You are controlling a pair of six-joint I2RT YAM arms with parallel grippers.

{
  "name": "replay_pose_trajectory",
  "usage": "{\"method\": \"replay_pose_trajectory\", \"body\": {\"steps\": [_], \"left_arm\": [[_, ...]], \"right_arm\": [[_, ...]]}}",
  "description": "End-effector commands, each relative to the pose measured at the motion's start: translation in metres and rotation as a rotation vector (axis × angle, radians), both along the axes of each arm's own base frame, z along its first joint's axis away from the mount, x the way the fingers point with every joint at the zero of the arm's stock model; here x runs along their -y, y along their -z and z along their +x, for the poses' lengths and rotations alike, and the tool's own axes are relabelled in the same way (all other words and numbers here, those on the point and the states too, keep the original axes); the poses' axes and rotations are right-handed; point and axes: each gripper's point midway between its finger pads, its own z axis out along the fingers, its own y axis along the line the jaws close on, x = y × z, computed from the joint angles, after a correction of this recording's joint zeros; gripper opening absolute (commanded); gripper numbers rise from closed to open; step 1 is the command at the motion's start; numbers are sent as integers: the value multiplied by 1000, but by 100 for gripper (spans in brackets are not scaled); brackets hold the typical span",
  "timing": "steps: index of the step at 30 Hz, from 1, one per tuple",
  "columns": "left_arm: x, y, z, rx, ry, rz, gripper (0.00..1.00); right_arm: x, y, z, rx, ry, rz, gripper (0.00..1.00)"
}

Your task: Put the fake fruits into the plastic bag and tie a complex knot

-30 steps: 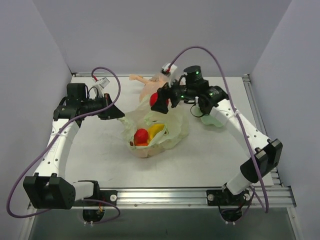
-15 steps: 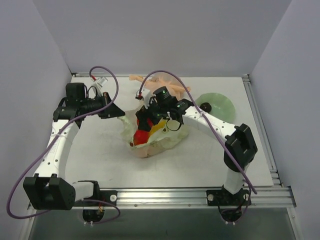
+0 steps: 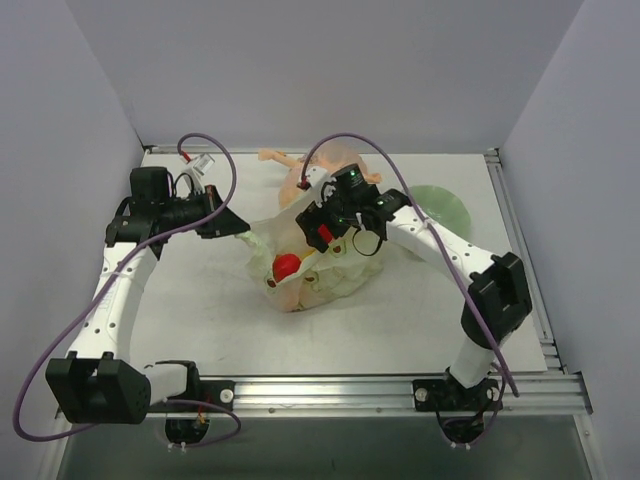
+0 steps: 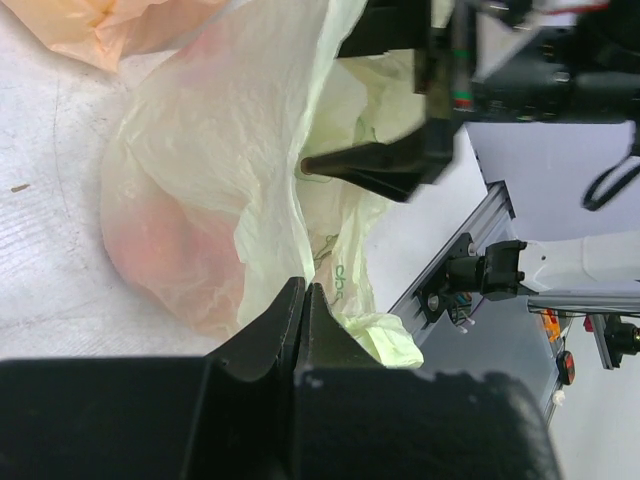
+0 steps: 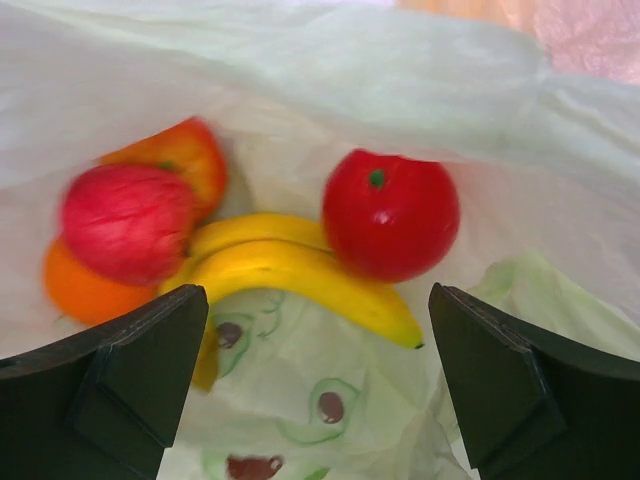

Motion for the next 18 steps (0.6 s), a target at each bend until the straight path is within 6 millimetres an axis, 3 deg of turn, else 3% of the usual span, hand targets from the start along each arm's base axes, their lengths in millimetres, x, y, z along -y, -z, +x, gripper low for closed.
{"method": "replay_pose_trajectory", "body": {"steps": [1,4,6,8,9,11,12,14,16,18], "left_arm": [[0,-11,5,57,14,-11,0],[0,-10,5,59,17,-10,0],[0,-10,4,59,18,-10,0],[0,-9,5,56,17,-7,0],[0,-9,5,56,16,-8,0],[-1,-8,5,54,16,-6,0],[0,-6,5,49,17,-6,0],[-1,-6,6,51,13,-4,0],[-1,-6,6,50,13,-4,0],[-1,-6,7,51,13,-2,0]], "right_arm": [[-12,-95,-48,30,-184,213,100],[-2,-136,-67,29,-203,331,100],[17,-153,-67,40,-152,374,100],[34,-156,-60,22,-67,398,99],[55,-154,-48,24,9,400,99],[79,-146,-34,-11,126,414,99],[107,-140,-14,-15,223,410,99],[138,-126,7,-46,366,405,99],[182,-100,33,-96,555,376,98],[211,-68,49,-136,675,311,97]]}}
